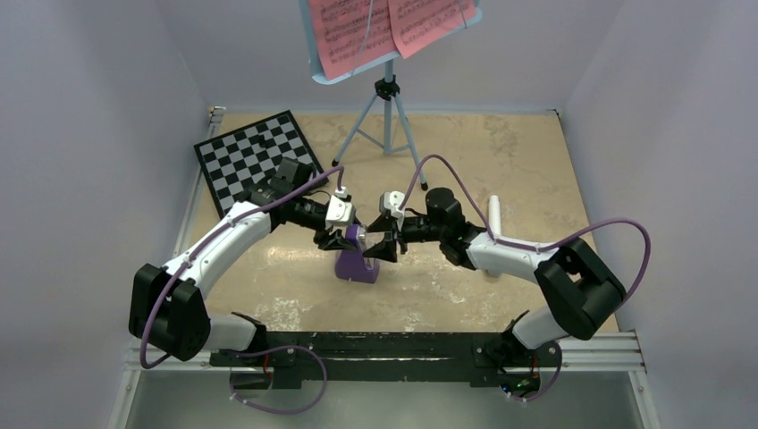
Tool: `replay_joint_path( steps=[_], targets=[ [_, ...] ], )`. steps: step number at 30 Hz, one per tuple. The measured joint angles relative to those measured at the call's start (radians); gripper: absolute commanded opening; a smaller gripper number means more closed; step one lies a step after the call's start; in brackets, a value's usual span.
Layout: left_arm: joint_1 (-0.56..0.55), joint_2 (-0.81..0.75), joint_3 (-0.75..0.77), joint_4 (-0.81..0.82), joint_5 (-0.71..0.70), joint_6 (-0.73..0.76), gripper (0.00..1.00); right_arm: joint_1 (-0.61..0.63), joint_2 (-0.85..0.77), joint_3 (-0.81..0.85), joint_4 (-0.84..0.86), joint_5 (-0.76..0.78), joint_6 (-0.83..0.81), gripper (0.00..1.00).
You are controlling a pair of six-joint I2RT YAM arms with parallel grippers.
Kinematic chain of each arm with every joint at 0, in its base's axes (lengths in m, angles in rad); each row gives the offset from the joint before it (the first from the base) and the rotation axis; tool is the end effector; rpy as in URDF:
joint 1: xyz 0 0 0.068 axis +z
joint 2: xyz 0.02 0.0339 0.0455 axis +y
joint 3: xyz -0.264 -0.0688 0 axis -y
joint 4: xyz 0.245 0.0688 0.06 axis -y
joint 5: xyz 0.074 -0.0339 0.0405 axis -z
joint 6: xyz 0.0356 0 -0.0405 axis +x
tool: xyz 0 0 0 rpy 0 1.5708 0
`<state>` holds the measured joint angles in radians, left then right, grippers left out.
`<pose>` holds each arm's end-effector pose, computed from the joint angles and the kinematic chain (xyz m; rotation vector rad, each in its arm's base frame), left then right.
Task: Pack up the instrument practice props
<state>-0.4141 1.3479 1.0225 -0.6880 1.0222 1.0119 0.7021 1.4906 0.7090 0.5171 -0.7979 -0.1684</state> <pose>0.2276 -0.1332 0.2709 1.6702 1.4030 -0.9728 0.2206 0.2199 0.2208 -1.2871 1.3891 1.0965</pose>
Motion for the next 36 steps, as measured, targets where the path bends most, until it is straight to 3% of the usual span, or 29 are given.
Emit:
replay_joint_path(
  steps=[10, 22, 36],
  targets=[
    [0.002, -0.003, -0.008, 0.019, 0.001, -0.030, 0.00, 0.015, -0.006, -0.074, 0.158, 0.048, 0.060, 0.00],
    [0.002, -0.003, -0.015, 0.035, 0.006, -0.048, 0.05, 0.018, -0.043, -0.116, 0.212, 0.073, 0.113, 0.00],
    [0.002, -0.002, -0.014, 0.027, 0.008, -0.033, 0.01, 0.024, 0.001, -0.134, 0.298, 0.076, 0.134, 0.00]
  ],
)
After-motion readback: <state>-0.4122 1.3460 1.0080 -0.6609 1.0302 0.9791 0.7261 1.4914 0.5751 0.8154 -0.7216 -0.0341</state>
